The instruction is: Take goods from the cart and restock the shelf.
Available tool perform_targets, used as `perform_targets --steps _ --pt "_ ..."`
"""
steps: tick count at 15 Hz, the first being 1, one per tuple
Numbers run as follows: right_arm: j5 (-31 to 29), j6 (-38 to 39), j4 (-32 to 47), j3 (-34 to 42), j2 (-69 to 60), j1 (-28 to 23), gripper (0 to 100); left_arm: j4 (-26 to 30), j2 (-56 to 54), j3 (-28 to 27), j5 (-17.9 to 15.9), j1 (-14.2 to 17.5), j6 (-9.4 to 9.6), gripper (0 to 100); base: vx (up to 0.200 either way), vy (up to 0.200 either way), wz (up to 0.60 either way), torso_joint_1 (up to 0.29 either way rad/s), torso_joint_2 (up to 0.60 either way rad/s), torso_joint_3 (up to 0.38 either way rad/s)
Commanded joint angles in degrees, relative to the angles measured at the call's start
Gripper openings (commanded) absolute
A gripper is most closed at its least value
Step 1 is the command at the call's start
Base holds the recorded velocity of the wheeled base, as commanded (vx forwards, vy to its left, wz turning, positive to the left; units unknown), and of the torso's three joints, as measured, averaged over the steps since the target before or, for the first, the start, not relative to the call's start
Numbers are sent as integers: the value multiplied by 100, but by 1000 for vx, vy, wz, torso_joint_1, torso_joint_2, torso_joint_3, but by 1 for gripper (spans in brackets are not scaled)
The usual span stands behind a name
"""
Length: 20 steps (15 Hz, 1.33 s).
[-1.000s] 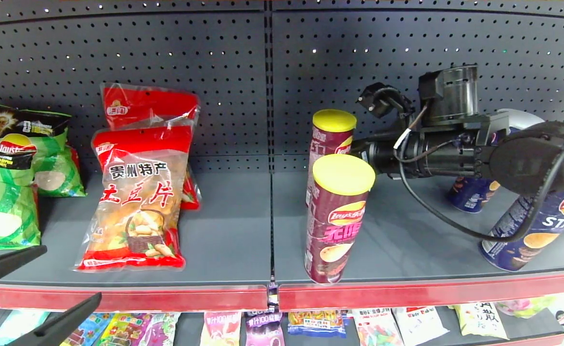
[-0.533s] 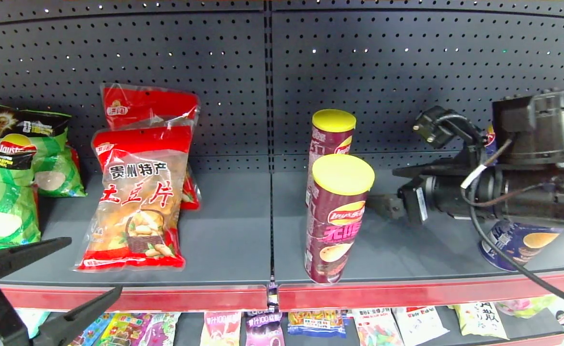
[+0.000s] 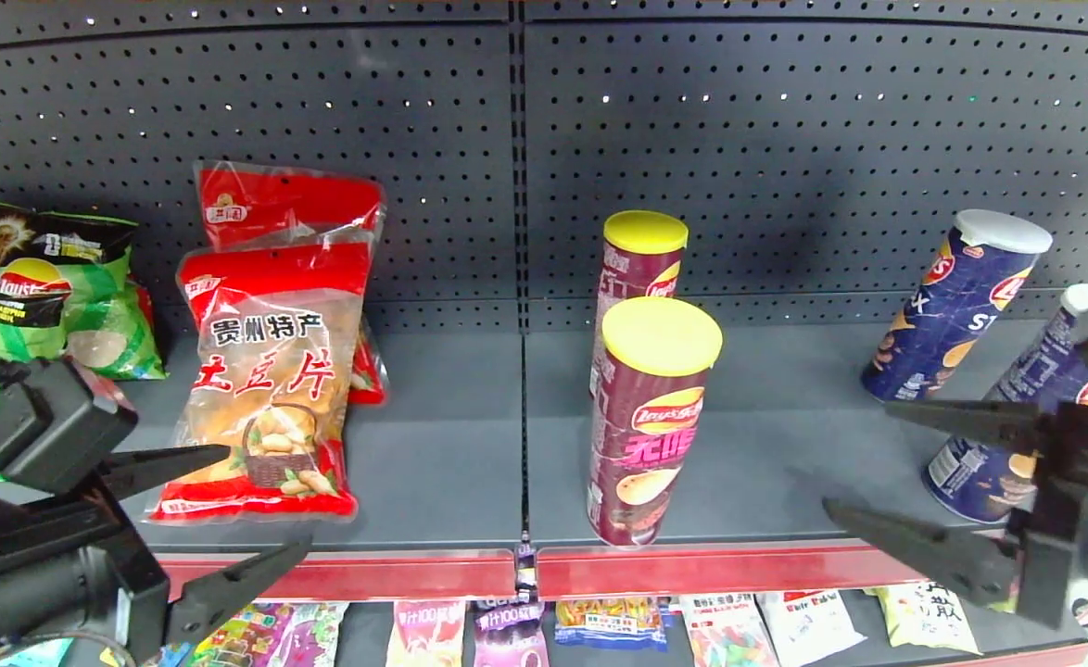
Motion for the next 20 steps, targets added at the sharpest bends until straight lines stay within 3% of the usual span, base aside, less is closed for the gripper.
perform_targets --steps 1,3,6,9,15,20 --pt "-42 -27 47 1298 -2018 309 100 -528 997 -357 29 -379 -14 100 0 0 0 0 0 0" --pt "-526 16 64 1667 -2905 -77 100 -766 1612 -770 91 -713 -40 100 0 0 0 0 0 0" --pt "-1176 394 55 1764 -3310 -1290 100 -766 2351 -1245 240 -1275 -119 100 0 0 0 0 0 0" --pt "-1141 561 47 1772 -3319 -2310 100 -766 3062 -1851 433 -1820 -497 100 0 0 0 0 0 0" --pt "-1132 561 55 1737 -3275 -2380 100 -766 3792 -2484 425 -1899 -453 100 0 0 0 0 0 0" --pt "-1132 570 55 1772 -3248 -2380 100 -748 3880 -2502 284 -1978 -444 100 0 0 0 0 0 0"
